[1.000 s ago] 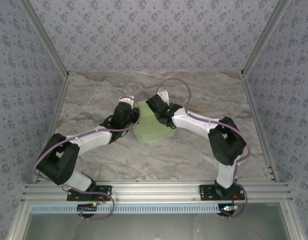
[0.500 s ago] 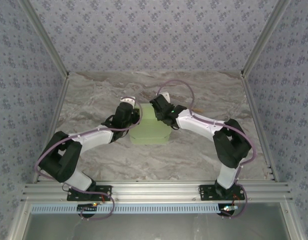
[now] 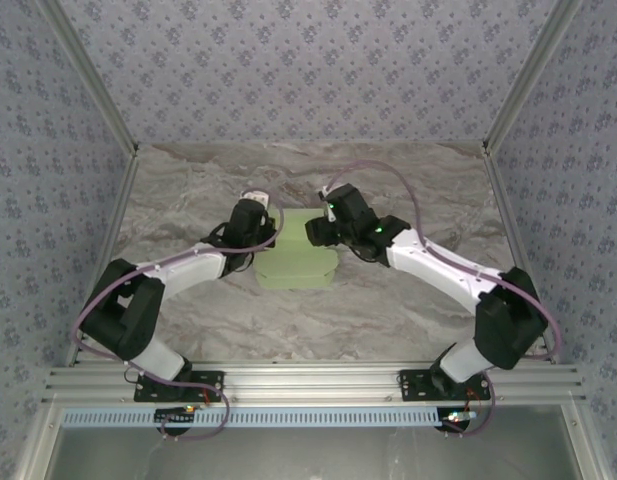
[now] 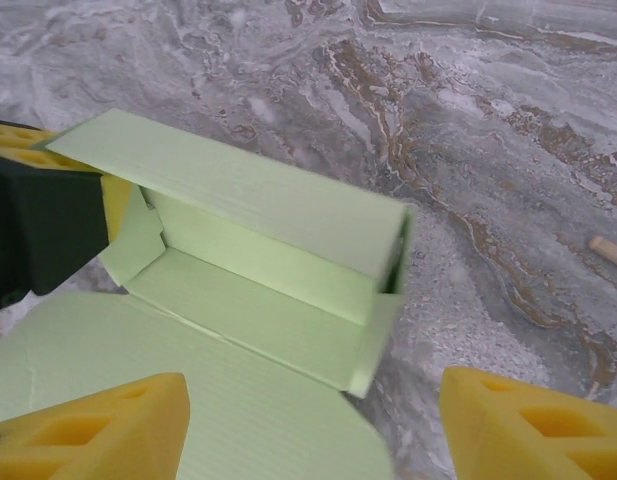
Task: Fold the paper box
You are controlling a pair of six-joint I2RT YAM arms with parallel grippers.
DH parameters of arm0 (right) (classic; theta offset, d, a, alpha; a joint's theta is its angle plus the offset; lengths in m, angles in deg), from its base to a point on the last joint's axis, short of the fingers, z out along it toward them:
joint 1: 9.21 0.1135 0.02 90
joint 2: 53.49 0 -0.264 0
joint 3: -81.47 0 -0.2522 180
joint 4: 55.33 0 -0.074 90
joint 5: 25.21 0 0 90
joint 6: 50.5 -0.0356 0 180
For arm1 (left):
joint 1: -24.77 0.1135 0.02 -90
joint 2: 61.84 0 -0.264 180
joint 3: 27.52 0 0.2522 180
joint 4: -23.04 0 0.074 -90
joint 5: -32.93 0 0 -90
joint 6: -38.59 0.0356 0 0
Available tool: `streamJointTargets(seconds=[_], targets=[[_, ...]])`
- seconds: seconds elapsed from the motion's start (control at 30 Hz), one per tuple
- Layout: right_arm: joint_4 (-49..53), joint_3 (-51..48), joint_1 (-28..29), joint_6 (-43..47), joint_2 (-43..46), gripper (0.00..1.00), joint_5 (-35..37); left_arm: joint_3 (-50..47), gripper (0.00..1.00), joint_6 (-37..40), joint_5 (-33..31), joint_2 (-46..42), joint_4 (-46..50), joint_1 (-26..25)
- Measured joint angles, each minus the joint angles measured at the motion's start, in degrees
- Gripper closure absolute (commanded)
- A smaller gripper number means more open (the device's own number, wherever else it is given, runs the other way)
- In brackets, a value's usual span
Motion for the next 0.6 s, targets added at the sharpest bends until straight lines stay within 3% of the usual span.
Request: streamJointTargets(seconds=[0.3,0.6], targets=[[-0.37,-4.72,-10.05,3.93,7.78,0.3,-10.75,8.81,0.84,2.73,10.67,2.27,14.23,4.15],[-0.98,-7.93,-11.04,3.91,8.28,0.3,-13.55,20.35,0.84,9.9,17.46,8.66,32.28,6.16]])
